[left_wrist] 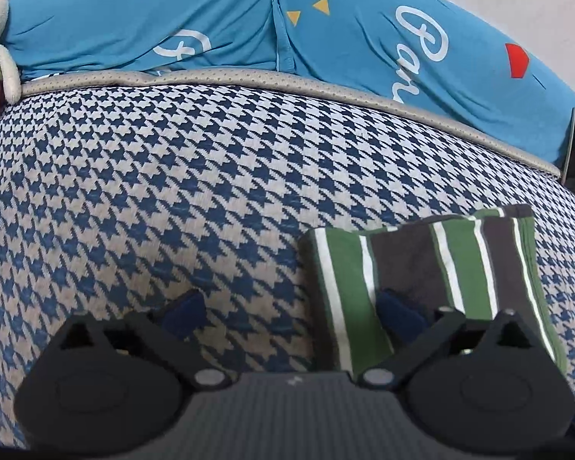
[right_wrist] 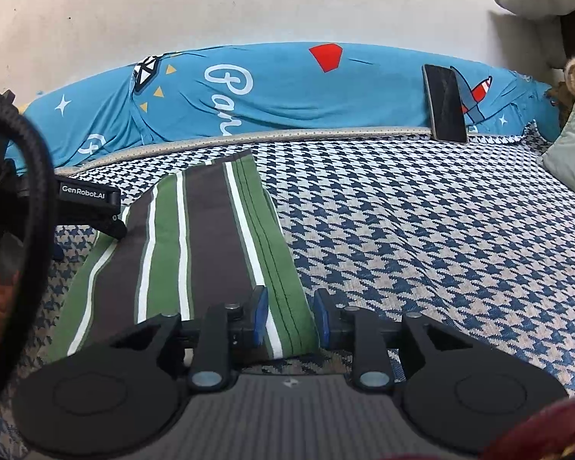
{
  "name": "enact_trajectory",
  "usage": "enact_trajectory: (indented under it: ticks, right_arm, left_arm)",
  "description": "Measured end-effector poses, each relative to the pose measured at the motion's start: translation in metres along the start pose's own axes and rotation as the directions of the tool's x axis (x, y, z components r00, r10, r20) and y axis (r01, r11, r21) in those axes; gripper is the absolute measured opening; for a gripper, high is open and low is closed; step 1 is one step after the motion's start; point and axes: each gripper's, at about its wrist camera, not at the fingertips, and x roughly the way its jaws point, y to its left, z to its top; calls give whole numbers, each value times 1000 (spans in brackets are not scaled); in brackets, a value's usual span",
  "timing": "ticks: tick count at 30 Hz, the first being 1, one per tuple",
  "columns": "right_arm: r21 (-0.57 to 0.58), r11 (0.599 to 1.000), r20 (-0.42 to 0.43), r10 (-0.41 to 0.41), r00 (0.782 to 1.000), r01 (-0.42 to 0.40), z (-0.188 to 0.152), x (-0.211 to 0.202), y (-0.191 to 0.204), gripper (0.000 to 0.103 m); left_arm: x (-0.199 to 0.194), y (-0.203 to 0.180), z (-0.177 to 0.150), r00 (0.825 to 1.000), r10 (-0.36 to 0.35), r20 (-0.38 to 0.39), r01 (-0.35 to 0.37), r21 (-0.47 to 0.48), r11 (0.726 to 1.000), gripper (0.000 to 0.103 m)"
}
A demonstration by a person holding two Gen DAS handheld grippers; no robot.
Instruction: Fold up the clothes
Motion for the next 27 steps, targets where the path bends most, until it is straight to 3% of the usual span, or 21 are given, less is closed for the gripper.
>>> enact_trajectory:
  ticks: [16, 24, 27]
  right_arm:
    - [92, 995, -25, 27, 999, -25, 12, -9, -12, 27]
    - [100, 986, -33, 140, 990, -136, 41, -22, -26, 28]
    - [72, 983, -47, 174, 984, -170, 49, -21, -35, 34]
  left_arm:
    - [-29, -2, -13, 998, -19, 56, 17, 33, 999, 102]
    - [-53, 4, -37, 997, -71, 43, 70, 27, 997, 103]
    - [-59, 3, -41, 996, -82, 43, 80, 41, 996, 103]
